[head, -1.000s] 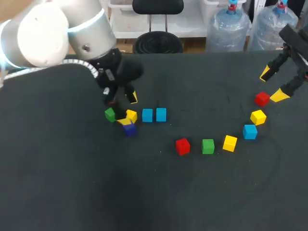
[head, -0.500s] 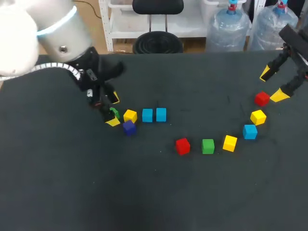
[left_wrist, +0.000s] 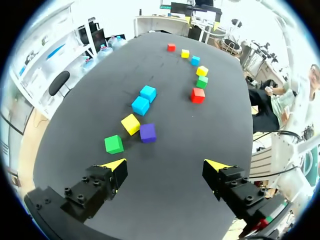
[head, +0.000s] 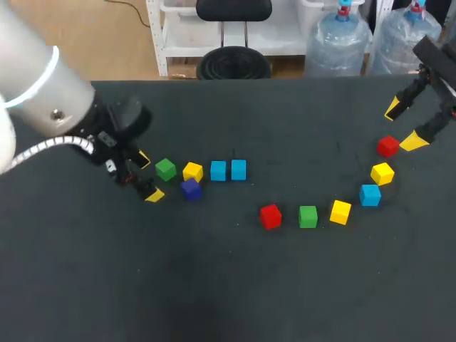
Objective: Place the blue cubes, place green cubes on the blue cubes, place the yellow cubes on the green cubes, then place the red cubes on the yellow cubes, and place purple cube on the red cubes.
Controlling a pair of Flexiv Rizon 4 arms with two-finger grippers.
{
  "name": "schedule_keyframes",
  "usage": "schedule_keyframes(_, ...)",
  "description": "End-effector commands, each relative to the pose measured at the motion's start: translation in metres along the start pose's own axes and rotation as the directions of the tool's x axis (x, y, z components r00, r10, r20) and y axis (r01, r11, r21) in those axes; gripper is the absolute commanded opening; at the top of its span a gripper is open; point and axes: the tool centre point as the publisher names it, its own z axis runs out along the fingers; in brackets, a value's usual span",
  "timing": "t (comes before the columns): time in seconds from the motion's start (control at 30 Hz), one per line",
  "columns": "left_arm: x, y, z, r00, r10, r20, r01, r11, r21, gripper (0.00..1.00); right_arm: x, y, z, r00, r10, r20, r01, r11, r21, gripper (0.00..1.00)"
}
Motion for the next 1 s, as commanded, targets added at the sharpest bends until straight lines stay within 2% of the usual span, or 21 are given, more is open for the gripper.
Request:
schedule_keyframes(0.03,0.0067,-0.0046,-0.0046,0.999,0.009,0.033,-0.007,0.999,-0.041,1.00,0.0001,-0.0008,0.0003,1.000,-0.001,0.001,0.001,1.000,-0.001,1.00)
schedule_keyframes(0.33,0.0060,-0.0029,-0.0077,0.999,0.045,0.023,-0.045,0.999,-0.003,1.00,0.0001,-0.0008,0.0003,1.000,-0.001,0.001,0.001,1.000,-0.001,1.00)
schedule_keyframes(0.4,0.0023,-0.0040,-0.0056,0.998,0.059,0.032,-0.060,0.998,0.028,1.00,0.0001,-0.0008,0.0003,1.000,-0.001,0.001,0.001,1.000,-0.001,1.00)
schedule_keyframes(0.87,0.0023,-0.0040,-0.0056,0.998,0.059,0.032,-0.060,0.998,0.028,1.00,0.0001,-0.0008,0.0003,1.000,-0.001,0.001,0.001,1.000,-0.001,1.00)
schedule_keyframes(1.0,0.0023,-0.0040,-0.0056,0.998,0.059,0.032,-0.060,0.998,0.028,1.00,0.0037,0.0001,0.0053,0.999,-0.028,-0.042,0.027,1.000,-0.010,1.00)
